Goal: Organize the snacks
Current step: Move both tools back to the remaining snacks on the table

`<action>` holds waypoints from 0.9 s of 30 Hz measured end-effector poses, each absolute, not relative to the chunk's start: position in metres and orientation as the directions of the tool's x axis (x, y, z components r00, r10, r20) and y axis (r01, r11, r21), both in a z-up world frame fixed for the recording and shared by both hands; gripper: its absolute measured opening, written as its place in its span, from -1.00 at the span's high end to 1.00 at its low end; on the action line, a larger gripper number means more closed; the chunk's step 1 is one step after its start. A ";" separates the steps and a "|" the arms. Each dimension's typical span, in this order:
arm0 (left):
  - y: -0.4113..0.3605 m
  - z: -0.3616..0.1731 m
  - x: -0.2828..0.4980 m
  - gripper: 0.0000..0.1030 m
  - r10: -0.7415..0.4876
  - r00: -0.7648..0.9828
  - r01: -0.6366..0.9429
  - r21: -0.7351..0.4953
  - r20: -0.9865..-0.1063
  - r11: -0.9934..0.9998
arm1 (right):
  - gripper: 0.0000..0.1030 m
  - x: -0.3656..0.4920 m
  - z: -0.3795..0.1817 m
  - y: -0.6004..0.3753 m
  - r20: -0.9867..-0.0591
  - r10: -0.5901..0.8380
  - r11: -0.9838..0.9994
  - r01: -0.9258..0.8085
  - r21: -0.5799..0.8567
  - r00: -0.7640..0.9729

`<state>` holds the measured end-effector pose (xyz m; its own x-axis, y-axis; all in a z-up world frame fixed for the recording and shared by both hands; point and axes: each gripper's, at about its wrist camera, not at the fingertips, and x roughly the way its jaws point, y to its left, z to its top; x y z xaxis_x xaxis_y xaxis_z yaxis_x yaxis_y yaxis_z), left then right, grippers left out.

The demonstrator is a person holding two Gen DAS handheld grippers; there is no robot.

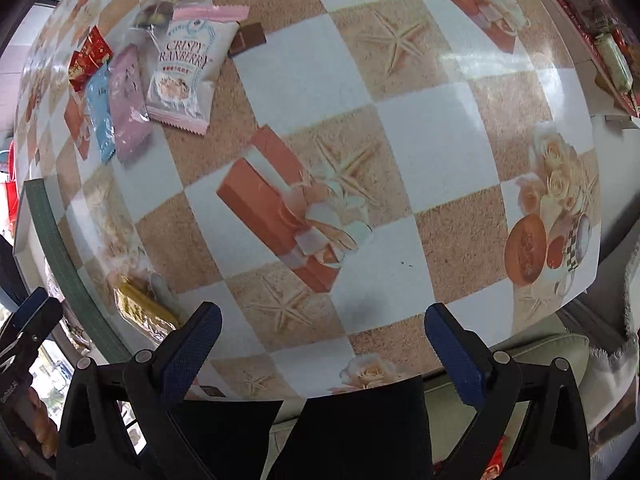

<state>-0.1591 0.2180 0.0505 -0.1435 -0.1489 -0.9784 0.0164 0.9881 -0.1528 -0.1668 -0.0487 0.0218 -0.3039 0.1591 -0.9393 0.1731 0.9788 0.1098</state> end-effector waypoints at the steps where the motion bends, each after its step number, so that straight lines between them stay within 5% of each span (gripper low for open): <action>1: 0.213 0.045 -0.163 -0.79 -0.149 -0.171 0.013 -0.154 -0.974 0.988 | -0.98 -0.170 0.020 -0.048 -0.937 0.157 0.981 0.162 0.110 -0.312; 8: 0.202 0.009 -0.182 -0.79 -0.215 -0.297 -0.184 -0.165 -0.930 0.969 | -0.98 -0.187 0.009 -0.034 -0.925 0.141 0.990 0.080 0.120 -0.354; 18: 0.183 -0.007 -0.204 -0.81 -0.151 -0.261 -0.338 -0.056 -0.954 0.940 | -0.98 -0.193 0.008 -0.035 -0.933 0.110 0.993 -0.006 0.119 -0.343; 27: 0.131 0.007 -0.171 -0.81 0.023 -0.090 -0.060 0.029 -0.996 0.998 | -0.98 -0.193 0.011 -0.059 -0.946 0.129 0.991 0.000 0.135 -0.296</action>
<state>-0.1710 0.1313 0.0069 -0.0898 0.0230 -0.9957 -0.0603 0.9978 0.0285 -0.1932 -0.0585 0.0107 -0.2964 0.1288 -0.9463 0.0003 0.9909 0.1348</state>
